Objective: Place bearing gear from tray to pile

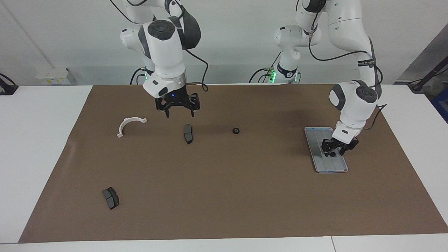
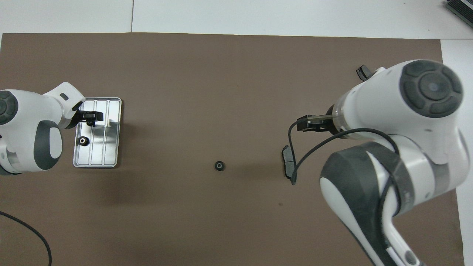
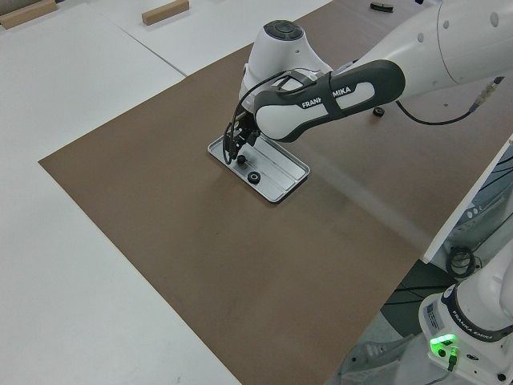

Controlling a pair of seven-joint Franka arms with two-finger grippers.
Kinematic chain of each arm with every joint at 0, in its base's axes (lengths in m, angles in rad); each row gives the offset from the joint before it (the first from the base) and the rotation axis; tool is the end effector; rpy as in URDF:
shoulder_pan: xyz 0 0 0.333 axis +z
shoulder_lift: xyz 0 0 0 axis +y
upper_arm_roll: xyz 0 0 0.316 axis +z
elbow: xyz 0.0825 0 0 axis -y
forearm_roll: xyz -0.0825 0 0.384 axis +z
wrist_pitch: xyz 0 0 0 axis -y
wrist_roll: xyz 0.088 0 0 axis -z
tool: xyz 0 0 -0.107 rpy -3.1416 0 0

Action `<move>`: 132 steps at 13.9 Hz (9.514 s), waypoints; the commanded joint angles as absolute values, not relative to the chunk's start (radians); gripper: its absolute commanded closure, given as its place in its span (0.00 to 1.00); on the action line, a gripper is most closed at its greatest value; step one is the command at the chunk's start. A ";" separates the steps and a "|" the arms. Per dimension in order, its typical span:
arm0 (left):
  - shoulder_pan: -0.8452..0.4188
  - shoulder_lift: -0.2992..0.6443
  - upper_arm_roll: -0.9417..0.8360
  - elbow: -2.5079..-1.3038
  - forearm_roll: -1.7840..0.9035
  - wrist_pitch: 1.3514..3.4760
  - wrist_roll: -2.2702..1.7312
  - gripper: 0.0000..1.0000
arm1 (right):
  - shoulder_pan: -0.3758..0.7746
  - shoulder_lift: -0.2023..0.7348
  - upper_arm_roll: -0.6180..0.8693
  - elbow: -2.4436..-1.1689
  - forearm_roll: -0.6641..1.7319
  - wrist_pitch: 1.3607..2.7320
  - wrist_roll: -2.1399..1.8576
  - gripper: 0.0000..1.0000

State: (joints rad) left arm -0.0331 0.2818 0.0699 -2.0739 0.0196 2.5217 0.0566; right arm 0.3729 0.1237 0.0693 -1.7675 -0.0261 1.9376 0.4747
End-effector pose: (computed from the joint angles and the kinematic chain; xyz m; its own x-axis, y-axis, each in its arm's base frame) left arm 0.6012 0.0207 0.3100 0.9857 -0.0421 0.1633 -0.0356 -0.9985 -0.0426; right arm 0.5475 0.2554 0.4911 0.9985 -0.0246 0.0489 -0.0243 -0.9997 -0.0069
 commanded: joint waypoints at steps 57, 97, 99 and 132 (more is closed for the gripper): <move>-0.504 0.213 0.058 -1.990 0.014 2.344 -0.652 0.19 | -0.113 0.508 0.064 -1.721 -0.018 2.365 0.052 0.97; 0.023 0.144 0.055 -2.309 0.011 2.608 -0.561 0.65 | 0.678 0.538 0.064 -1.686 -0.029 2.287 0.867 0.34; 0.021 0.149 0.054 -2.295 0.011 2.608 -0.561 0.74 | 0.678 0.535 0.064 -1.721 -0.029 2.353 0.867 0.37; -0.505 0.190 0.061 -1.867 0.014 2.157 -0.577 0.00 | -0.092 0.100 0.055 -2.203 0.023 2.252 -0.064 1.00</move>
State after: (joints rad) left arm -0.5655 0.2041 0.0627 -1.9416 0.0138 2.2823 -0.6457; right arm -0.0534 0.1327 0.0410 -2.1546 -0.0023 2.2235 0.0026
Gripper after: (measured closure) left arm 0.000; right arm 0.767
